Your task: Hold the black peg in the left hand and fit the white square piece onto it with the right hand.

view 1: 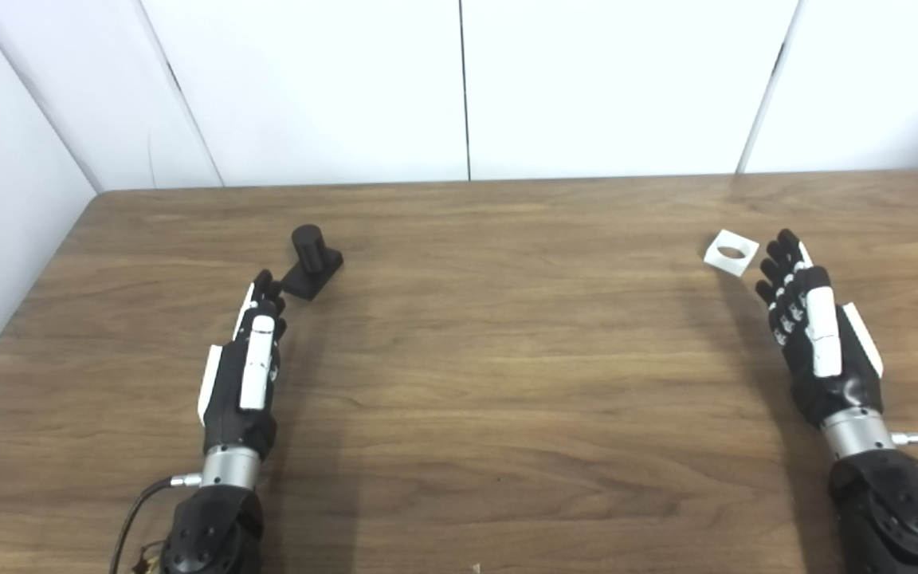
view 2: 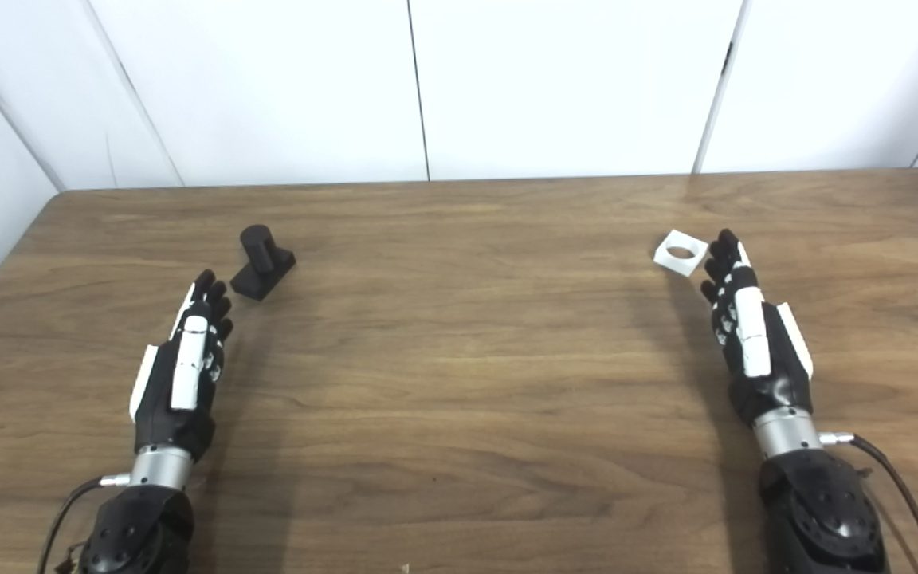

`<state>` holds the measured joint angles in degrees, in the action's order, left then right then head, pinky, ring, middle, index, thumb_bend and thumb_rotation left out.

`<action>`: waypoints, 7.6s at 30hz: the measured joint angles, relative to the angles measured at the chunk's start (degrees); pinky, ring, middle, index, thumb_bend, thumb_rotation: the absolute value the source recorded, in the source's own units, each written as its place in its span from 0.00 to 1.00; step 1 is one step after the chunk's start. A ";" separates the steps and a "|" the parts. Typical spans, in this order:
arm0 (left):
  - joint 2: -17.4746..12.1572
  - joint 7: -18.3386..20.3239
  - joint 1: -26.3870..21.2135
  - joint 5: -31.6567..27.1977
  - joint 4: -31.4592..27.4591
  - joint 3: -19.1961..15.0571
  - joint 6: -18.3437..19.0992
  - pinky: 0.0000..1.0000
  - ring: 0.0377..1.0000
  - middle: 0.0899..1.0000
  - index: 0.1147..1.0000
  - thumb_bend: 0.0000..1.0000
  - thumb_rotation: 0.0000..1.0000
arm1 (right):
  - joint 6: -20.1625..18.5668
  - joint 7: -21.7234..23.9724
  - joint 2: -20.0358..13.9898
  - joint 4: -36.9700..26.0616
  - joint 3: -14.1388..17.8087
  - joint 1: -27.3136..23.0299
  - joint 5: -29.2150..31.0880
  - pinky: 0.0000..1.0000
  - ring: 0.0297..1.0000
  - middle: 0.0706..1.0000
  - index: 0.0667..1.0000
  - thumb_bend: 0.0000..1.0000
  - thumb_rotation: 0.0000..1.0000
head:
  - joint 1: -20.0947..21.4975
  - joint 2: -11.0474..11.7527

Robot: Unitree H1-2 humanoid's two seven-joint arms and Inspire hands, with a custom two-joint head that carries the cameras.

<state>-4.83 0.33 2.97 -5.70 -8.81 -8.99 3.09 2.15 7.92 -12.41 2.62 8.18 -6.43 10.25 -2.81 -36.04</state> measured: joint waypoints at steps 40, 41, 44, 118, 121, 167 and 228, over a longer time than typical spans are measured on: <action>-2.53 -4.35 -0.58 18.95 -4.00 2.70 2.15 0.84 1.00 1.00 1.00 0.52 0.65 | 0.24 1.20 -0.20 1.50 -0.08 -1.06 0.69 1.00 1.00 1.00 1.00 0.59 1.00 | -0.18 0.97; -2.94 -4.34 -0.63 20.02 -4.45 2.82 2.76 0.84 1.00 1.00 1.00 0.53 0.62 | 0.33 1.25 -0.19 1.55 -0.08 -1.09 0.81 1.00 1.00 1.00 1.00 0.59 1.00 | -0.18 0.97; -3.46 -4.33 -0.59 22.49 -5.96 3.05 3.83 0.93 1.00 1.00 1.00 0.55 0.57 | 0.74 1.46 -0.21 1.62 -0.08 -1.09 1.25 1.00 1.00 1.00 1.00 0.59 1.00 | -0.35 1.14; -11.29 -4.49 -19.66 62.55 13.48 15.09 23.19 1.00 1.00 0.98 0.76 0.78 0.40 | 0.87 2.14 -0.17 1.43 -0.36 -0.69 1.73 1.00 1.00 1.00 1.00 0.59 1.00 | 0.09 0.97; -11.58 -4.18 -20.22 62.56 14.82 15.31 23.25 1.00 1.00 0.97 0.76 0.77 0.39 | 0.87 2.15 -0.18 1.43 -0.36 -0.68 1.73 1.00 1.00 1.00 1.00 0.59 1.00 | 0.09 1.05; -11.33 5.48 -28.42 63.70 24.02 14.71 23.66 1.00 1.00 0.92 0.71 0.75 0.44 | 0.72 2.13 -0.09 1.00 -0.32 -0.28 1.75 1.00 1.00 1.00 1.00 0.57 1.00 | 0.53 1.23; -10.51 11.13 -29.40 69.78 24.35 13.98 23.32 1.00 1.00 0.93 0.65 0.74 0.29 | -0.10 3.17 -0.53 0.21 0.18 0.28 2.92 1.00 1.00 1.00 1.00 0.59 1.00 | -0.88 0.26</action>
<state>-15.35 11.45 -26.42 64.08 15.54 4.99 26.40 2.04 11.09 -12.94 2.82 8.36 -6.15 13.17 -3.69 -35.77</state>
